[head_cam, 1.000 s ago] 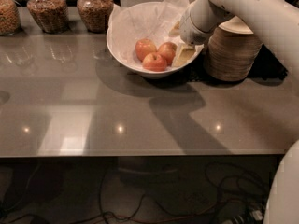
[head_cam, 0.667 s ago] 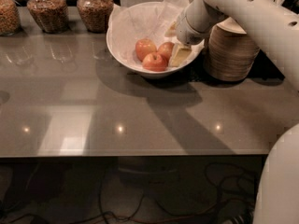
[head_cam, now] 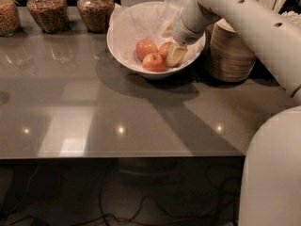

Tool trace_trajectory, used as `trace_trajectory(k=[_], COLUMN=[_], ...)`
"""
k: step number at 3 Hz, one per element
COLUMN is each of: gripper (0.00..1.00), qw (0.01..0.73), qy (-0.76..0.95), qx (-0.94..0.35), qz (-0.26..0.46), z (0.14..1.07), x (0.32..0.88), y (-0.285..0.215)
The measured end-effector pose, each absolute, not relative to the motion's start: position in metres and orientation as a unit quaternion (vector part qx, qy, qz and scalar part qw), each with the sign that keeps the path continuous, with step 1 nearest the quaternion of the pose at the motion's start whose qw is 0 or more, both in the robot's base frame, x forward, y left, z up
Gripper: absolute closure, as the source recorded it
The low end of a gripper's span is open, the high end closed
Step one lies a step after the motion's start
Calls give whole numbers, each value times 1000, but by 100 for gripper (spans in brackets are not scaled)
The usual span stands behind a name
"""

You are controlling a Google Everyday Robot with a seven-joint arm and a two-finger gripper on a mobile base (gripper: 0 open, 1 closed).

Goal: Pick apple from white bowl

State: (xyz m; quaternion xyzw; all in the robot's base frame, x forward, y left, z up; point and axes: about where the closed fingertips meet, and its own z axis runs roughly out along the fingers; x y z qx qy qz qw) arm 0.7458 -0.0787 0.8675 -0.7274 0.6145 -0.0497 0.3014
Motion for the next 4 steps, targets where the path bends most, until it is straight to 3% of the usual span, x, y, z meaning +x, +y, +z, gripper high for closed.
trace_trajectory(k=[3, 4], gripper=[99, 100], qw=[291, 309], qy=[619, 617], qx=[-728, -721], qz=[-49, -62], z=[868, 892], x=[742, 734], y=[-80, -85])
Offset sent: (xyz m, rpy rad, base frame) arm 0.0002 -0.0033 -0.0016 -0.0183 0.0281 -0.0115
